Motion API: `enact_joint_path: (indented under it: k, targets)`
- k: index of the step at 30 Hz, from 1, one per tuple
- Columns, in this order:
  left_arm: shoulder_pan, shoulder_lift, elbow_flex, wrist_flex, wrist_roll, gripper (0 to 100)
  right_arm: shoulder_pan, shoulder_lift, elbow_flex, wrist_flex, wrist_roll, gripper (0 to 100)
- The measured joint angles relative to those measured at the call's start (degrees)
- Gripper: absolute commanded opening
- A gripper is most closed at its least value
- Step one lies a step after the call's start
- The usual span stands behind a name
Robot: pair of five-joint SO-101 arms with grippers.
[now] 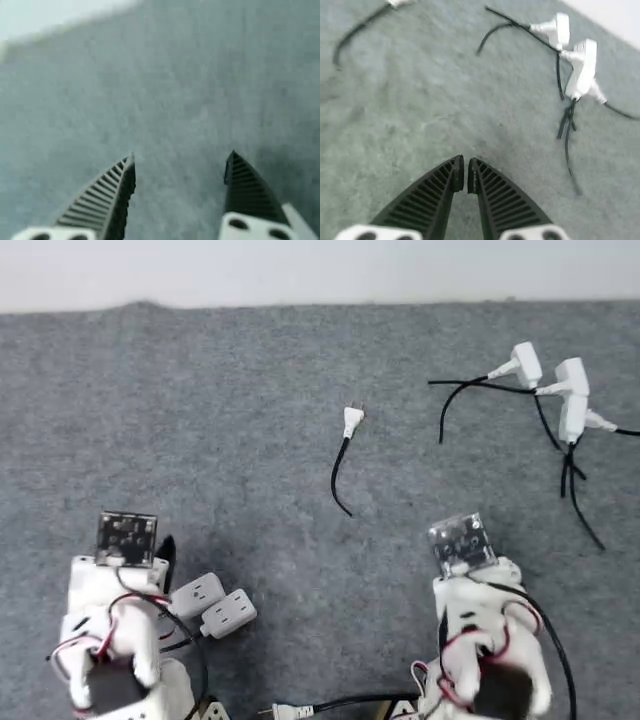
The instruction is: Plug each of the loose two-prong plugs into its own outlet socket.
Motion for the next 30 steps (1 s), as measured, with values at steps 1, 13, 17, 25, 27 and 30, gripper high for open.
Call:
enact_joint_path:
  k: [1,13,17,25,27,30]
  targets:
    - [-0.09,0.00,3.34,-1.23,0.00,29,0.09,0.09,3.25,-2.29,-0.09,1.1]
    - [-0.26,0.00,11.43,5.89,0.26,29,0.70,0.79,19.43,-14.59,-0.09,1.4]
    - [-0.26,0.00,11.43,6.24,0.26,29,0.79,0.79,19.43,-12.04,-0.09,1.5]
    - [-0.26,0.00,11.43,6.33,0.35,29,0.79,0.79,19.43,-11.08,-0.09,1.5]
    - [-0.35,0.00,11.43,6.33,0.35,29,0.79,0.79,19.43,-11.08,-0.09,1.5]
    - [-0.35,0.00,11.43,6.33,0.35,29,0.79,0.79,19.43,-11.08,-0.09,1.5]
